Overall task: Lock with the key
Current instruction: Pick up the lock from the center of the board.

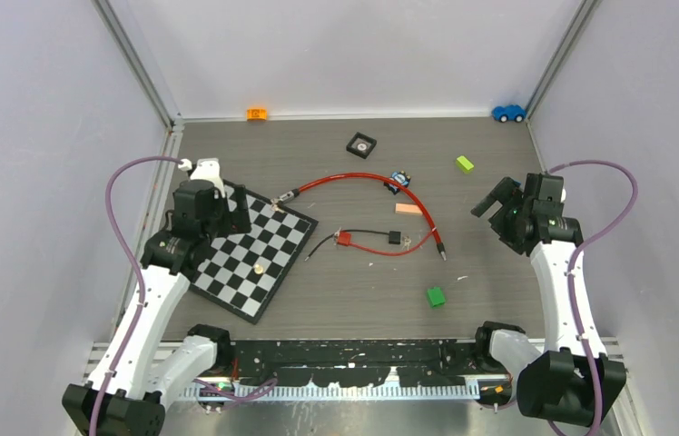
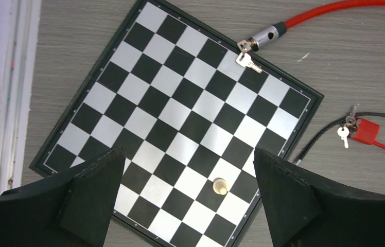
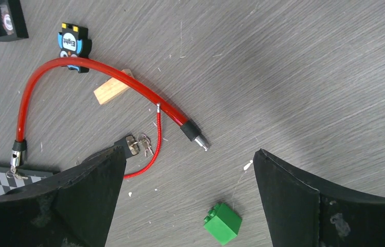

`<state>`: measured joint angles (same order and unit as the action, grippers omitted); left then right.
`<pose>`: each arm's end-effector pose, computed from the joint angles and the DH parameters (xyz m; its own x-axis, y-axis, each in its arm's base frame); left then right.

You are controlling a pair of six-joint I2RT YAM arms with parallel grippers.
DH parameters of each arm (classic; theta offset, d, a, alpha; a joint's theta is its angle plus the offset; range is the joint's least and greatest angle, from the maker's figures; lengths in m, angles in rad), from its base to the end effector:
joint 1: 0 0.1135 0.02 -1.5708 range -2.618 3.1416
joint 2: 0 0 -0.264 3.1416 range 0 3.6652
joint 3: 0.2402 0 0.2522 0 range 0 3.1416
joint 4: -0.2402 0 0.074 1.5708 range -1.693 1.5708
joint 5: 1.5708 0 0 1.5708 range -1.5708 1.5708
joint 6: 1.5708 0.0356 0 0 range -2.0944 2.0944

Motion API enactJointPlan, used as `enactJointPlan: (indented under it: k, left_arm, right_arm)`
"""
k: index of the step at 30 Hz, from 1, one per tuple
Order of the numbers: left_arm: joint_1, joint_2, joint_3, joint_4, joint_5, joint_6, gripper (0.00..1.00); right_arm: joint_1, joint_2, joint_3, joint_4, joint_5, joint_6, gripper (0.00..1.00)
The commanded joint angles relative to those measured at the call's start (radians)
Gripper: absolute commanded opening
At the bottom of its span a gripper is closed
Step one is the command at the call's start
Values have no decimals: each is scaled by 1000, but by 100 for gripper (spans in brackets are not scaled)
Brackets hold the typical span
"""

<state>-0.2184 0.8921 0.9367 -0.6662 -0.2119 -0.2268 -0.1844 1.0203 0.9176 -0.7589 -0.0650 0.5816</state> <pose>0.1820 -0.0327 0.3265 -0.5640 -0.1000 -0.8197 -0.0841 0.9944 -0.0635 0.2000 -0.0350 0.2899 -0.5457 0.6594 -0.5171 0.5280 0.7497 0.3989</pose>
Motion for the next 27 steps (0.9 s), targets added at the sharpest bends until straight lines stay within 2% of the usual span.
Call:
enactJointPlan:
  k: [1, 9, 15, 20, 22, 27]
  left_arm:
    - [4, -32, 0, 36, -86, 20, 98]
    - [2, -72, -12, 28, -127, 21, 98]
    - [3, -88, -13, -3, -213, 27, 98]
    - [1, -109, -22, 0, -195, 21, 98]
    - [2, -112, -25, -5, -182, 21, 98]
    - [1, -108, -28, -15, -146, 6, 98]
  right_arm:
    - [-1, -9, 20, 45, -4, 24, 99]
    - [-1, 31, 0, 112, -85, 80, 99]
    - [22, 77, 1, 168, -108, 91, 98]
    - [294, 154, 63, 142, 133, 54, 97]
    - [366, 201, 77, 148, 156, 50, 96]
    - [458, 319, 123, 149, 127, 39, 84]
